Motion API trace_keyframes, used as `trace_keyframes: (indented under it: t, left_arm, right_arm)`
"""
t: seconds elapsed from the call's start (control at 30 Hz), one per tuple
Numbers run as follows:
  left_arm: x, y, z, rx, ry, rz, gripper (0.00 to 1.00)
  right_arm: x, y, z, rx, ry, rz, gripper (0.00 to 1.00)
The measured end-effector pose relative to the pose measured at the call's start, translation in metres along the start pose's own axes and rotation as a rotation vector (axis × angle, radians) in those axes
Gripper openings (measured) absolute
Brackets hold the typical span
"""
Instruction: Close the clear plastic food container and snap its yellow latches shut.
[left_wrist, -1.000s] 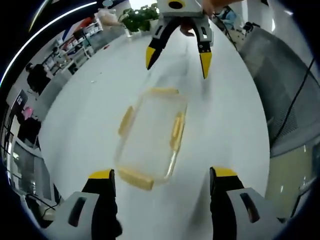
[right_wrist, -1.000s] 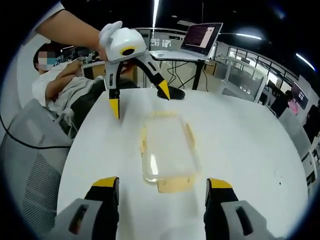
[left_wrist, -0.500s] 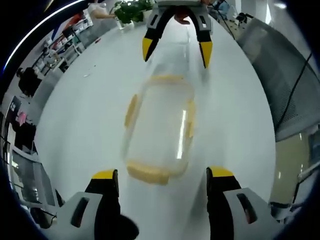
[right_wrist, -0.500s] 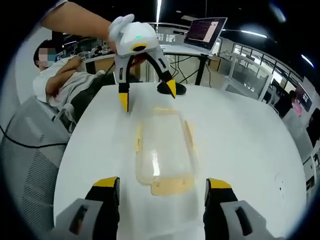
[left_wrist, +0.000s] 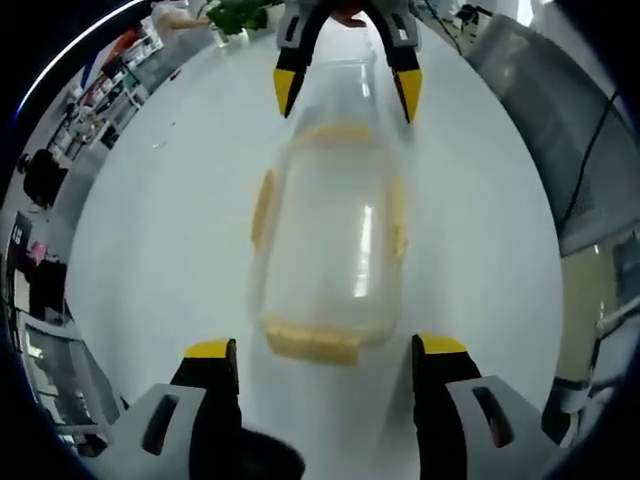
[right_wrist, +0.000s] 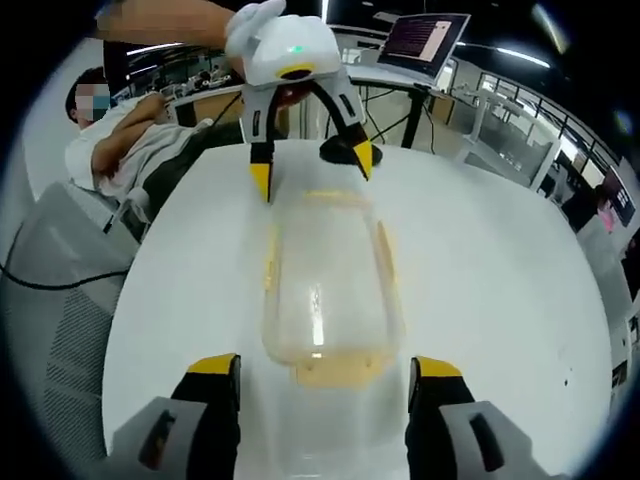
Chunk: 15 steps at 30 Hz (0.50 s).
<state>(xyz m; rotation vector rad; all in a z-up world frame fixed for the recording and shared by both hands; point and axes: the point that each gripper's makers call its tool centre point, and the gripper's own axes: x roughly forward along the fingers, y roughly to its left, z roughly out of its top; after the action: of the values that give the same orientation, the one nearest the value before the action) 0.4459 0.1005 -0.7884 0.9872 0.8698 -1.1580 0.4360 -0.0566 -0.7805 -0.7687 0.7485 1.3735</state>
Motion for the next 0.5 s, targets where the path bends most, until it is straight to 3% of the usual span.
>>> trace_keyframes:
  t: [0.07, 0.2, 0.5]
  left_arm:
    - [0.002, 0.001, -0.001, 0.017, 0.014, 0.002, 0.69]
    - [0.005, -0.001, -0.001, 0.033, 0.018, -0.018, 0.69]
    - [0.010, 0.008, 0.002, 0.058, 0.012, -0.022, 0.69]
  right_arm:
    - [0.003, -0.002, -0.005, -0.008, 0.035, -0.001, 0.65]
    - [0.007, -0.001, -0.002, -0.010, 0.036, 0.012, 0.65]
    - [0.011, -0.006, -0.018, -0.030, 0.105, 0.015, 0.60]
